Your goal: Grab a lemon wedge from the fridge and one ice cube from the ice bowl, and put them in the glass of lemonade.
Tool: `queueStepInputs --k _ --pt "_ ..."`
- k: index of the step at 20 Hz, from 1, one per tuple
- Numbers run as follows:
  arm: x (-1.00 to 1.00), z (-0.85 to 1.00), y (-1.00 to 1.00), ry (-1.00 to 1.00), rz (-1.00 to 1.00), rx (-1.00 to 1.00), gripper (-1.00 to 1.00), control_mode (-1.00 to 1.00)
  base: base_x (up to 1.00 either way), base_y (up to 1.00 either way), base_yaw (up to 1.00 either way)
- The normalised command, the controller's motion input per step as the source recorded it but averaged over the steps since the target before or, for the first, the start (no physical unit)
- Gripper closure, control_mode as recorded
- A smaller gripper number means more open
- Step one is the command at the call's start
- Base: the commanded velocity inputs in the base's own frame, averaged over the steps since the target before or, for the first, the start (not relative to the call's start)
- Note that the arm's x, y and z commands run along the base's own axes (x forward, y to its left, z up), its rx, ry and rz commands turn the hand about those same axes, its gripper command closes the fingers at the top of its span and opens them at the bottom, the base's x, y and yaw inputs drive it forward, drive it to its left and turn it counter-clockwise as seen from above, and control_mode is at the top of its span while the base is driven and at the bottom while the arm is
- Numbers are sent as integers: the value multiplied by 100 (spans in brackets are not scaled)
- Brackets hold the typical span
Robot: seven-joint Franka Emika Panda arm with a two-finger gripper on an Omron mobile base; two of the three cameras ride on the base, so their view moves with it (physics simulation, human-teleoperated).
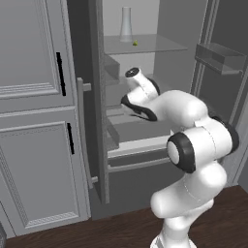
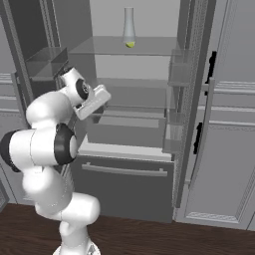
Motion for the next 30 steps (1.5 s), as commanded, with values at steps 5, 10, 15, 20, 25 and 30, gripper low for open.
queueStepInputs --k 5,10,15,20,25,30 --pt "-24 7 -71 -85 1 -24 -100 -100 0 0 0" --pt "-38 4 -64 -95 -1 18 -100 -100 0 0 0" --pt "-19 35 -23 -75 -1 31 -100 -100 0 0 0" --pt "0 76 0 -33 0 25 -100 -100 0 0 0" --pt "0 18 0 2 0 7 -100 -100 0 0 0" --pt "9 8 14 12 -1 4 -100 -100 0 0 0"
